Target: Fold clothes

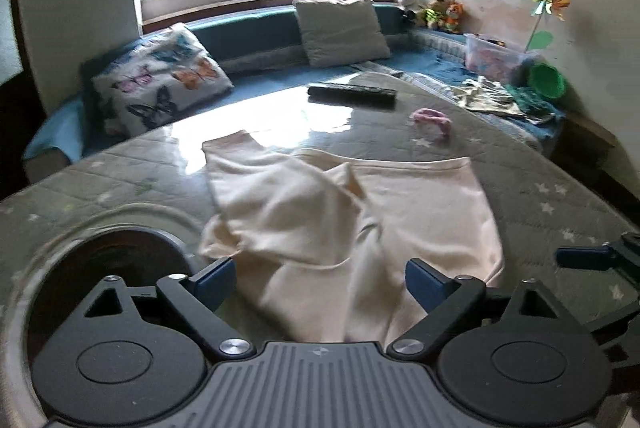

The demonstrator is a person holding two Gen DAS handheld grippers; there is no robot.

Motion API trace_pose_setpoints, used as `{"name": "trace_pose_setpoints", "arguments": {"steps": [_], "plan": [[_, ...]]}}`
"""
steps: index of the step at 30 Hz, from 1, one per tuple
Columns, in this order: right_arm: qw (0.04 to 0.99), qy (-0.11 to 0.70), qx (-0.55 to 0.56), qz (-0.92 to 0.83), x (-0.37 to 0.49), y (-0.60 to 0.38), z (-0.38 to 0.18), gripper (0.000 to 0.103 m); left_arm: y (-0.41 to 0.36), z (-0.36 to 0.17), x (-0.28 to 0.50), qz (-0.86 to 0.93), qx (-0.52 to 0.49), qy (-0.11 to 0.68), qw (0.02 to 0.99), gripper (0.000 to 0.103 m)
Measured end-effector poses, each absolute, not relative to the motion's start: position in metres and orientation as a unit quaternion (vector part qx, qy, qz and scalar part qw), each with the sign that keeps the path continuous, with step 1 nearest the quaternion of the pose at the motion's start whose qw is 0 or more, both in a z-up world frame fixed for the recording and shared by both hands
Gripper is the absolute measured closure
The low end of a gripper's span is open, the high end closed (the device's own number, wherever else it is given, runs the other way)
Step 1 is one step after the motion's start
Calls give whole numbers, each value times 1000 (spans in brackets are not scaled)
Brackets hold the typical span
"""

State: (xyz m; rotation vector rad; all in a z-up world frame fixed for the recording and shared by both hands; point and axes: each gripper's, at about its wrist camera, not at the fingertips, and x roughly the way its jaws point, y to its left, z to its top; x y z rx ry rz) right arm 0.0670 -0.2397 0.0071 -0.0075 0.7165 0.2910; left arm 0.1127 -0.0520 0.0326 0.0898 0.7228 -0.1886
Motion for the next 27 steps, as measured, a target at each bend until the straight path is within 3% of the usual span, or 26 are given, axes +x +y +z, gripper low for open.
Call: {"name": "trace_pose_setpoints", "arguments": {"steps": [5,7,9,16,24,27], "plan": [[923,354,5,148,85,-242,8,17,-59,19,140,-111,44,377,918,35],[921,357,9,155,91,-241,8,21,-53,13,145,-124,28,390,912,74],[919,359,12,164,96,-240,8,26,-42,11,146,-138,2,397,908,92],[906,367,24,209,119,-225,6,43,3,22,112,-107,-30,368,923,98],[894,378,34,238,163,-197,-3,50,51,22,66,-55,-64,369,925,99],[890,386,42,238,182,-190,-7,58,66,19,50,-40,-80,375,923,99]]}}
